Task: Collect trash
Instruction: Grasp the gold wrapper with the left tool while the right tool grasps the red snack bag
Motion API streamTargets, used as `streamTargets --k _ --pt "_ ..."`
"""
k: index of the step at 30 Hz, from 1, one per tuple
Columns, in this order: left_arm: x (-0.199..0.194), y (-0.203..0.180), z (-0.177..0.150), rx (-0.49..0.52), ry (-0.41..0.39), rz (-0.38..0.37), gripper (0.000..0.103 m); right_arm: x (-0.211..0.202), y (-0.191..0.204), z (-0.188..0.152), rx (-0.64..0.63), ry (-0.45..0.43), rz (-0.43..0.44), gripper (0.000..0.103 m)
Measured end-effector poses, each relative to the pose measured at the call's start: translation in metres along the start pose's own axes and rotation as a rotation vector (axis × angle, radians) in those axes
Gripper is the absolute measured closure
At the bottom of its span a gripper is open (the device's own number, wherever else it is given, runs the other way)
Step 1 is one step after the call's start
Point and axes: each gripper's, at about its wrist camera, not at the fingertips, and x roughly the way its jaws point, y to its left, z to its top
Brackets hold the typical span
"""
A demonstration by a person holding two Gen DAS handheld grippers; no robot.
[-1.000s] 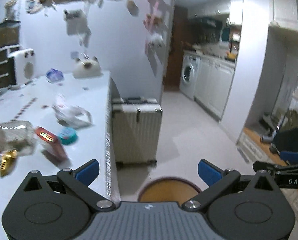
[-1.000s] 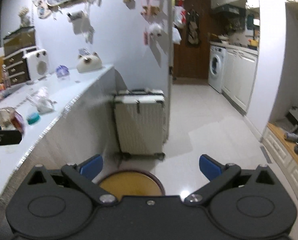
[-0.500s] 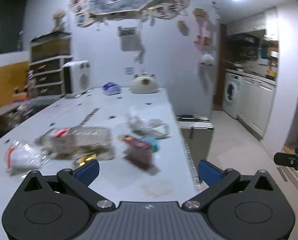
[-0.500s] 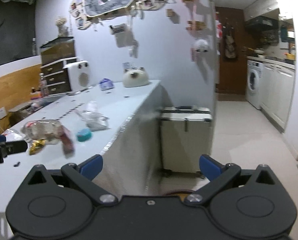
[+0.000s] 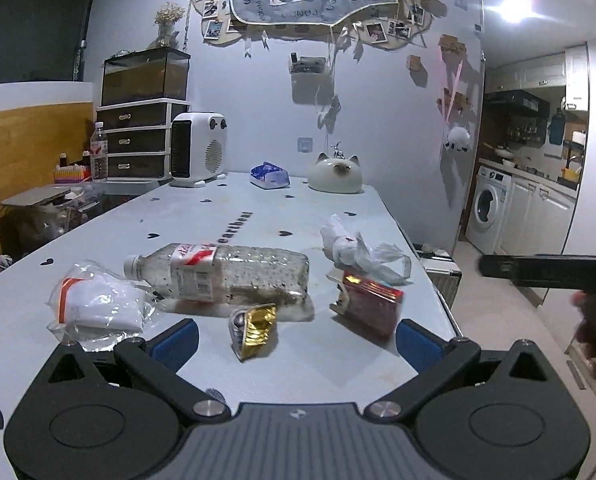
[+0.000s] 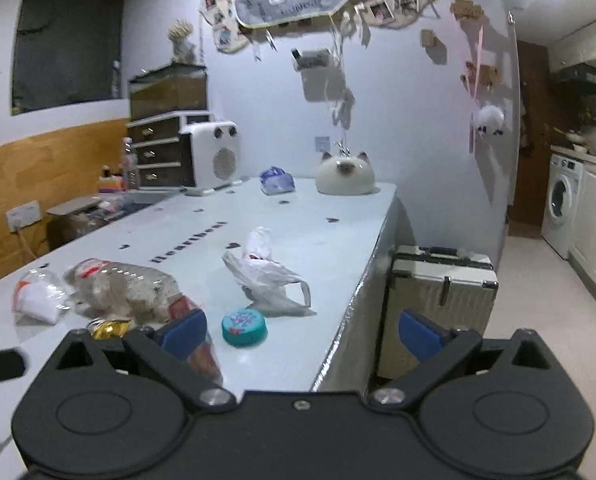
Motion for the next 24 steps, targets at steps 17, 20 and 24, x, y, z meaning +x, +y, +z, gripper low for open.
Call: streamTargets --k 17,20,24 --pt "0.064 0.052 0.01 0.017 0.108 -0.092 0.011 0.084 0.065 -0.021 -0.052 0.169 0.11 0.04" --pt "0.081 0.055 0.009 0.015 0.137 -0.112 0.021 0.079 0.071 -0.028 -0.061 0.17 0.126 0.036" --pt "0.104 0.056 0.007 0.02 0.162 -0.112 0.029 0.073 0.07 -0.025 -0.007 0.179 0.135 0.033"
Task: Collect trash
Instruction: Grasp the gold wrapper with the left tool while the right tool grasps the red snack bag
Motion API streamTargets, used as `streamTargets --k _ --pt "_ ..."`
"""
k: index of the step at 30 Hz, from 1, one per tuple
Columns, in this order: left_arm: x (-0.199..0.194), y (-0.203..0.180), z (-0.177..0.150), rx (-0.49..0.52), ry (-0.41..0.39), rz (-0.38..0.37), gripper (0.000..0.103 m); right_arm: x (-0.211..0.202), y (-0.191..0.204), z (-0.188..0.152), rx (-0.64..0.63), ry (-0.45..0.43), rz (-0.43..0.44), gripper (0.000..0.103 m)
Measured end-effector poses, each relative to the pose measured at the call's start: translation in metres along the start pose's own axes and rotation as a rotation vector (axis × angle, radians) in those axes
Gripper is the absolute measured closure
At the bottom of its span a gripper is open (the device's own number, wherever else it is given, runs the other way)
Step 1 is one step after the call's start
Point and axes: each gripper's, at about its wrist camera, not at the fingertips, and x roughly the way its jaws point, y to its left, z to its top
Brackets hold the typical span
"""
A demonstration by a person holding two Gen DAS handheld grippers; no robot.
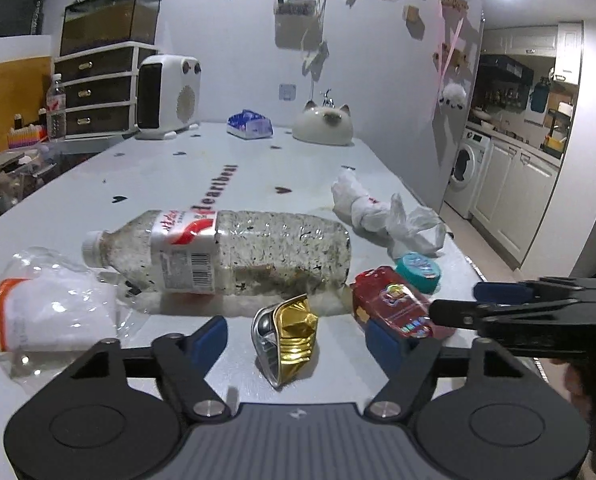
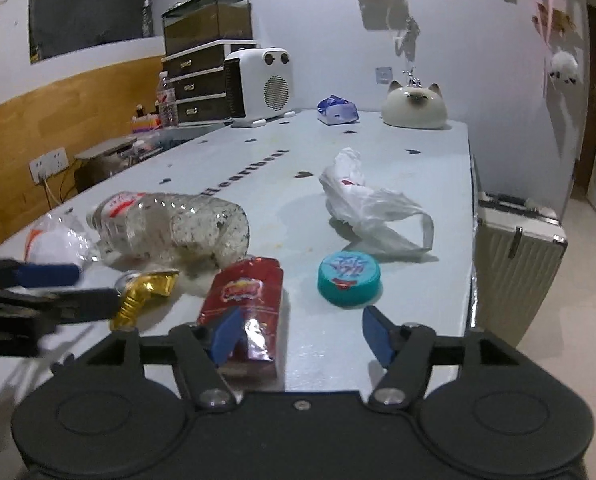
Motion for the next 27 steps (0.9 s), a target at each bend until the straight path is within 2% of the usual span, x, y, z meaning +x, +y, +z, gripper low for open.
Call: streamTargets --k 4,11,14,15,17,27 --pt "0.013 -0.001 -0.003 0.013 0.021 0.017 0.035 0.003 0.004 0.009 0.041 -0.003 0.008 0.024" --pt "0.009 0.003 -0.01 0.01 0.015 0.011 0.035 0.036 0.022 0.019 0.062 0.061 0.008 0.024" --pt "0.003 0.01 -0.013 0.002 0.004 0.022 0.035 0.047 0.029 0.016 0.036 0.088 0.007 0.031" --pt "0.001 0.013 -0.014 -0.006 -0.001 0.022 0.035 0.048 0.029 0.014 0.033 0.099 0.013 0.04" --pt "0.0 0.018 -0.012 -0.014 -0.007 0.023 0.035 0.048 0.03 0.01 0.017 0.096 0.008 0.049" --pt "0.025 0.008 -0.005 0.001 0.032 0.005 0.034 0.01 0.027 -0.019 -0.037 0.061 0.044 0.05"
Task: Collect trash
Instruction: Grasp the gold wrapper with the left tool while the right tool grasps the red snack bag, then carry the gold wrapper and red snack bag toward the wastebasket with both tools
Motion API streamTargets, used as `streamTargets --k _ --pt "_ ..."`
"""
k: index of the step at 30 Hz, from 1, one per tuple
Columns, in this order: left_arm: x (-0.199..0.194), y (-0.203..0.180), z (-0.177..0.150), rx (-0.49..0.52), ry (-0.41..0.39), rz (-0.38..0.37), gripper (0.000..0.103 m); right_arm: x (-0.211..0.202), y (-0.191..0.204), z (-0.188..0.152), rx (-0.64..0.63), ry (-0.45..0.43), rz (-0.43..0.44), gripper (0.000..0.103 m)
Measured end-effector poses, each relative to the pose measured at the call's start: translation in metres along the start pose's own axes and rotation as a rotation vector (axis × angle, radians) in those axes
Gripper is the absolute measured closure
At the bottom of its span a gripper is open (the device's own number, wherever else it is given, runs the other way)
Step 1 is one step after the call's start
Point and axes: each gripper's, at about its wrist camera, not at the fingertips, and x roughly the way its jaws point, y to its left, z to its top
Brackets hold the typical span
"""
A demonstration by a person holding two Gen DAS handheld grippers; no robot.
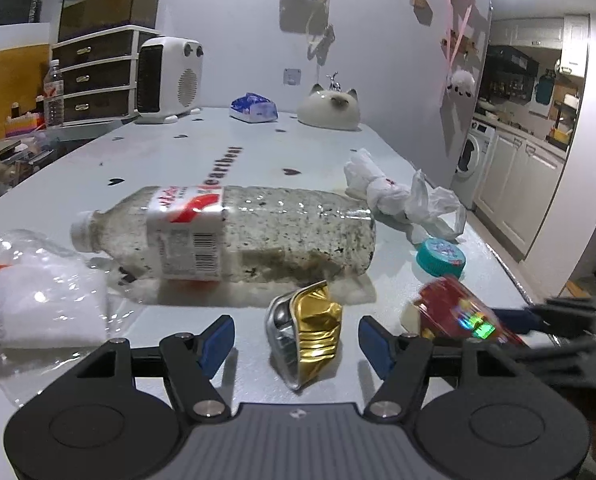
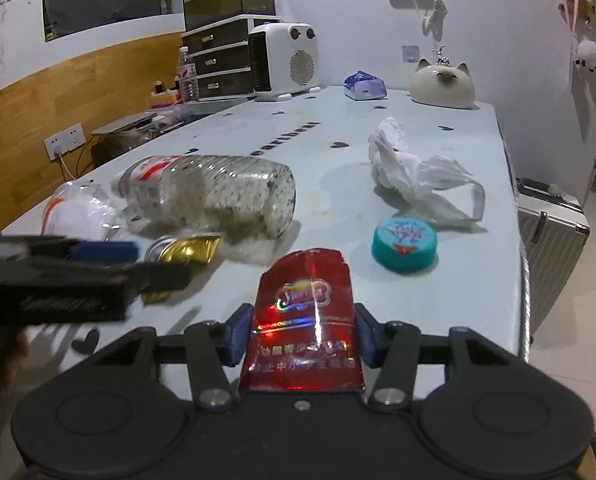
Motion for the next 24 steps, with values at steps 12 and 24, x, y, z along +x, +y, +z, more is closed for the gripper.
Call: streamTargets --k 12,24 --pt "0.005 -0.02 -0.003 -0.022 0.014 0.008 0.059 -0.03 -0.003 -0.019 0.059 0.0 0.004 0.051" --pt "-0.061 -0.04 -0.03 -0.055 -0.065 0.037 0.06 -0.06 -0.011 -0.029 0.09 -0.028 0.022 0.052"
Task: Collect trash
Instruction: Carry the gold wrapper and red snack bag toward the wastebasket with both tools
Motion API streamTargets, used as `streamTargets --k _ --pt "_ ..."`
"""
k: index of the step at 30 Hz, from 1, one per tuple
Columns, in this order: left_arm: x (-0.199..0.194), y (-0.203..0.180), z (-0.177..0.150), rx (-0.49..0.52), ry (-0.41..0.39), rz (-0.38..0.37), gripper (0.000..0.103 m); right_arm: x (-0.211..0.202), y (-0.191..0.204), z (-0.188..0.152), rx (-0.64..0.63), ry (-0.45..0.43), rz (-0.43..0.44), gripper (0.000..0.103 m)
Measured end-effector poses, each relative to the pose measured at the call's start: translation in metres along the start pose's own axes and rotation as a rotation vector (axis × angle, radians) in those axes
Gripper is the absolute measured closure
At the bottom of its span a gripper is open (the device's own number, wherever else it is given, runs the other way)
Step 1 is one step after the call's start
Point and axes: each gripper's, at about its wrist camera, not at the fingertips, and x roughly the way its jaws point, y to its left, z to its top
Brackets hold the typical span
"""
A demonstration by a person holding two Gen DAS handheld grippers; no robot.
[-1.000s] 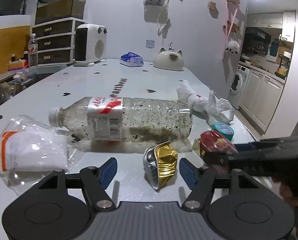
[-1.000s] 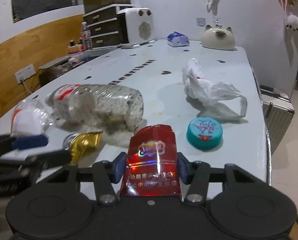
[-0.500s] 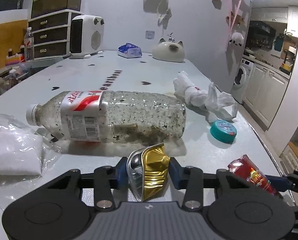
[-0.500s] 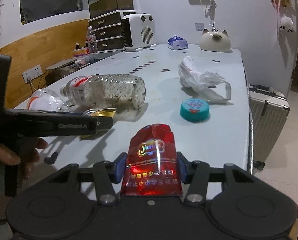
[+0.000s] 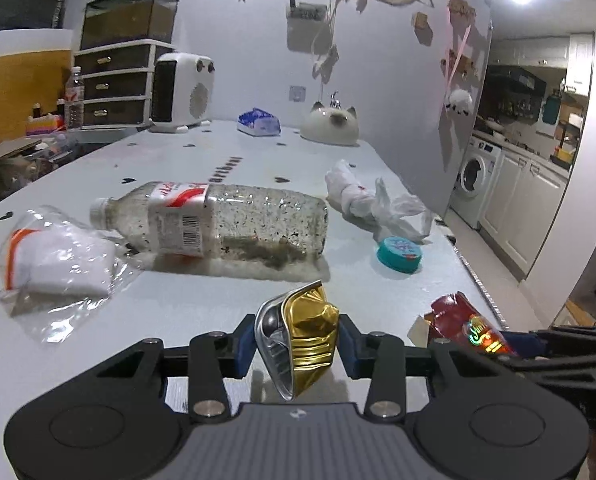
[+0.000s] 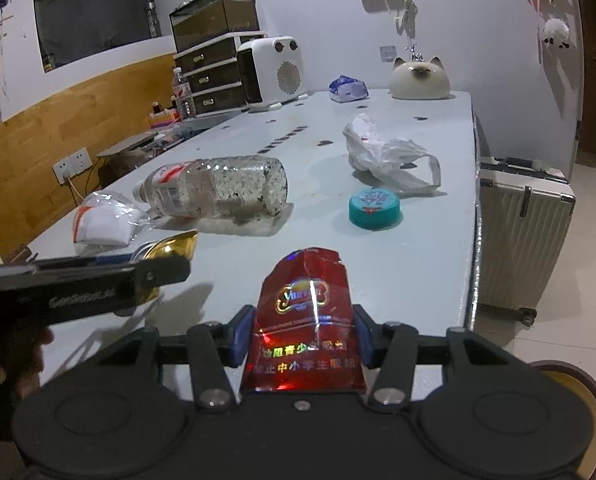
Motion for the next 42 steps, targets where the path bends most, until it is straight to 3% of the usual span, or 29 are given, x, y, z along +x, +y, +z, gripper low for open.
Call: streamTargets --k 11,17,42 --pt "-0.05 -0.015 -0.011 -0.022 -0.084 0.034 0.06 -0.037 -0.012 -0.008 0.007 -0.06 0.013 0.051" --pt "-0.057 -0.033 -0.012 -0.021 -0.096 0.023 0.06 -0.057 -0.026 -0.013 0.021 -0.082 0.004 0.051" --pt "-0.028 -0.21 -0.033 0.077 -0.052 -0.185 0.06 -0.163 -0.165 -0.058 0.17 -0.181 -0.188 0.051"
